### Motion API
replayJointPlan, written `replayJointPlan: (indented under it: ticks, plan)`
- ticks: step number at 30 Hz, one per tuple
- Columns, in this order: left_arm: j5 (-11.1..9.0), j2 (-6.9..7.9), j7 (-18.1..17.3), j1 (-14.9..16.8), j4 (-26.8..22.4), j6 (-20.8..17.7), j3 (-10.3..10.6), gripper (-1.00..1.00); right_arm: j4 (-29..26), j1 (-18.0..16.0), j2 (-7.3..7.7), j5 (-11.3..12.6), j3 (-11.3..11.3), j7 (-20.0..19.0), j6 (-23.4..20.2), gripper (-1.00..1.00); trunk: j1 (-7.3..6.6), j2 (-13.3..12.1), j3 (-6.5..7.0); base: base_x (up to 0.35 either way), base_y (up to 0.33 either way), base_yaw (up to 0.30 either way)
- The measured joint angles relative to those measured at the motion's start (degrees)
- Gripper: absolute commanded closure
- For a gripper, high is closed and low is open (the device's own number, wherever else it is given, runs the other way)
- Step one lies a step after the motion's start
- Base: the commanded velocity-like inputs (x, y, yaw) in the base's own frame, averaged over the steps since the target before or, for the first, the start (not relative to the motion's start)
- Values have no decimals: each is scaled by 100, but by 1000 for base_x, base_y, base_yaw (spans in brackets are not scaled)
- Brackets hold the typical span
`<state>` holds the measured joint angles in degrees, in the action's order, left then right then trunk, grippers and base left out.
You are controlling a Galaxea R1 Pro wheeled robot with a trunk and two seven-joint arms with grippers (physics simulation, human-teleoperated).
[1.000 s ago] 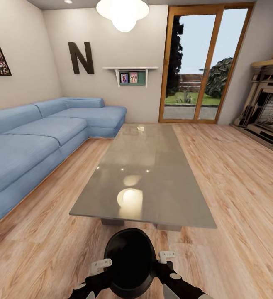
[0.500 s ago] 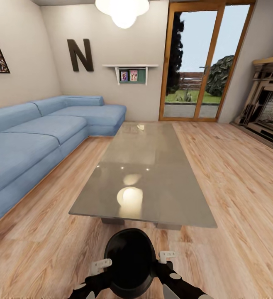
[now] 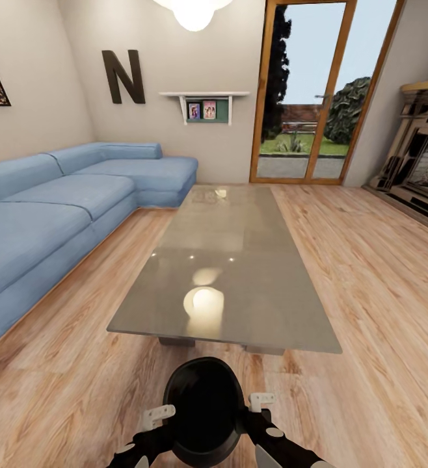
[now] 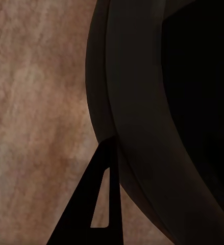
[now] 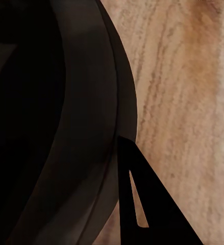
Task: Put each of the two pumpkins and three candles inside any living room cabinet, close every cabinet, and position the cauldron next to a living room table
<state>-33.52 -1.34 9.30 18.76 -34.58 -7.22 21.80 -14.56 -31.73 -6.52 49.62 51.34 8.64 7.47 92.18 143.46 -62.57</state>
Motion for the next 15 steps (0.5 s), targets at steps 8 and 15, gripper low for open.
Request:
replayJointPlan:
  ticks: [8, 15]
  plan:
    - [-4, 1, 1, -1, 0, 3, 5, 100, -1, 0, 0, 7, 8, 3, 0, 100, 0, 0, 0, 0, 0, 0]
    - [31, 9, 12, -5, 7, -1, -206, -100, -46, -4, -2, -82, -164, -23, 57, -100, -1, 1, 0, 0, 0, 0]
